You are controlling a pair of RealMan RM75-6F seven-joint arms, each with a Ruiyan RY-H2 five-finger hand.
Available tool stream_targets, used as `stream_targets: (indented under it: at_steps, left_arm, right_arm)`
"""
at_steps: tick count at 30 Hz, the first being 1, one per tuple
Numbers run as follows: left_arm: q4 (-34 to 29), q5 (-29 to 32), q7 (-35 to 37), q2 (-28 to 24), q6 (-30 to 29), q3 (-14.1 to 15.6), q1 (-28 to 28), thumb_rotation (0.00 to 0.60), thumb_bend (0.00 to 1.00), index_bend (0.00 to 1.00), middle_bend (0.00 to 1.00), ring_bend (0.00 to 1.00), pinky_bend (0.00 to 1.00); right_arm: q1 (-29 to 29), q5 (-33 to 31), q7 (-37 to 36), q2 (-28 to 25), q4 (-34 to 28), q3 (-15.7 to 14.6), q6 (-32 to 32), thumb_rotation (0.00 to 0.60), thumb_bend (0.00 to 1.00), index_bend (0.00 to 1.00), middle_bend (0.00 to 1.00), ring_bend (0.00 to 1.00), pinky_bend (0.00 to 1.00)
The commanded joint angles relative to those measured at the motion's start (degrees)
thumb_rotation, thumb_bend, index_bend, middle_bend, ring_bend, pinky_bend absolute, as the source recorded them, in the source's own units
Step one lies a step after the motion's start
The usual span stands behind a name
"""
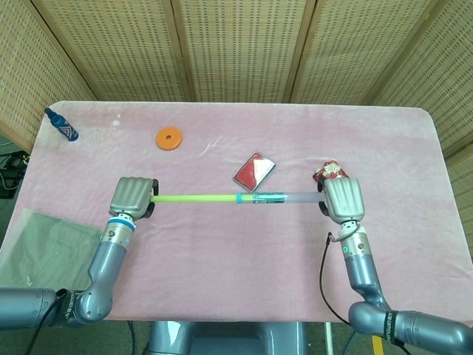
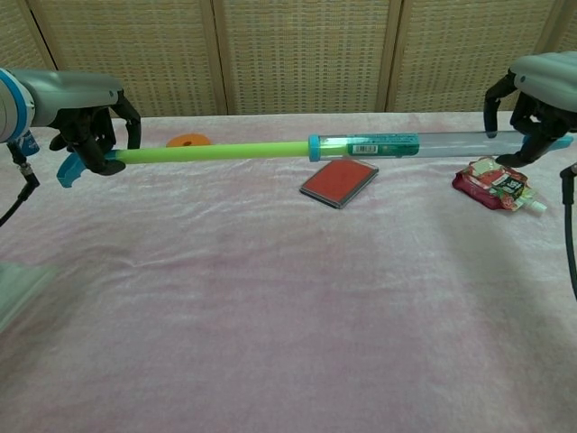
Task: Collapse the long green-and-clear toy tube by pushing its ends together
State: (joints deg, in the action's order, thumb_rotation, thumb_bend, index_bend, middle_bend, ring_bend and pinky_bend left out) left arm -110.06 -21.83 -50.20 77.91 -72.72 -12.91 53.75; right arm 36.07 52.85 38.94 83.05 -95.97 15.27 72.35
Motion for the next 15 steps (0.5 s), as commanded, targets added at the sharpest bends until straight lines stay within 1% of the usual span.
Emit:
stream_targets:
  at_steps: [1, 5, 15]
  left_arm:
    - [-0.07, 0.51, -0.48, 0.67, -0.46, -0.19, 0.59, 0.600, 0.58, 0.67, 0.83, 0.75, 0.73]
    - [-0.03, 1.20, -0.73, 1.62, -0.71, -0.59, 1.26, 0.600, 0.58, 0.67, 0.83, 0.75, 0.73]
    - [1.15, 3.78, -2.69, 5.82, -2.46, -1.28, 3.69, 0.600, 0.58, 0.67, 0.83, 0.75, 0.73]
  right_arm:
    - [0.55, 0.04, 0.66, 0.80, -0.53, -0.13, 0.21, 0.600, 0.51, 0.77, 1.00, 1.00, 0.81]
    - [1.07, 0.48, 1.47, 1.52, -1.38, -0.31, 0.54, 0.600, 0.51, 0.78, 1.00, 1.00, 0.81]
    - [2.04, 1.32, 4.19, 4.74, -3.73, -1.97, 1.79, 0.600, 0.51, 0.78, 1.00, 1.00, 0.81]
